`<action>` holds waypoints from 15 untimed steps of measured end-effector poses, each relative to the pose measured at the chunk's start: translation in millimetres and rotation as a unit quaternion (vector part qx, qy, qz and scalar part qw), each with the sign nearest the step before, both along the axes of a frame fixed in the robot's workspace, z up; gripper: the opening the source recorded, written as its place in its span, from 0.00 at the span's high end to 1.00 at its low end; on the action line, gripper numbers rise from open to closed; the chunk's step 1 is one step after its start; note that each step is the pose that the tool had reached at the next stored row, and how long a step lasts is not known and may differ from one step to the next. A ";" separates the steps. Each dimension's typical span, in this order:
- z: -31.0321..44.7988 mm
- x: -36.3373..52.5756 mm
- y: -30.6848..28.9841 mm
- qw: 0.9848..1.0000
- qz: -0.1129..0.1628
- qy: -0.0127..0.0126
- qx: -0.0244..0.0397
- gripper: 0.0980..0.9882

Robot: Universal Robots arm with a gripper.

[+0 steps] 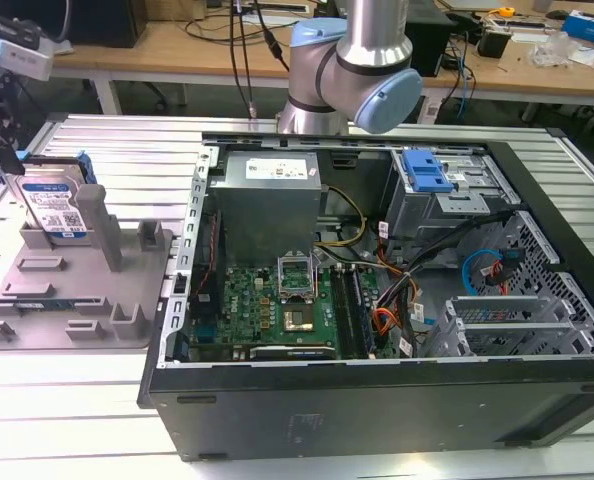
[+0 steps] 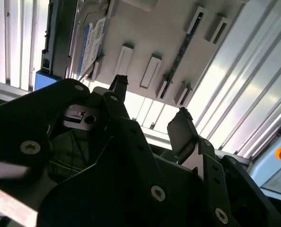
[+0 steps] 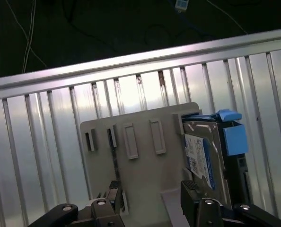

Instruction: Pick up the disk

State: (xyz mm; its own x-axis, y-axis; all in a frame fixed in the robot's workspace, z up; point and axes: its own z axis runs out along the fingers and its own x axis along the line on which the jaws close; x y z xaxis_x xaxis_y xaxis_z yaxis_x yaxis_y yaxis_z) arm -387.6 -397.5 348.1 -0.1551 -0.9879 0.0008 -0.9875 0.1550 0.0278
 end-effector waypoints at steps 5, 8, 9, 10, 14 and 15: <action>-1.0 0.0 0.0 0.999 0.040 -0.003 -0.003 0.42; -1.5 0.0 0.0 0.998 0.062 -0.003 -0.007 0.42; -1.5 0.0 0.0 0.998 0.063 -0.003 -0.007 0.42; -1.4 0.0 -0.1 0.998 0.063 -0.003 -0.008 0.42; -1.4 0.0 0.3 0.998 0.063 -0.003 -0.008 0.42; -1.4 0.0 0.4 0.998 0.063 -0.003 -0.009 0.42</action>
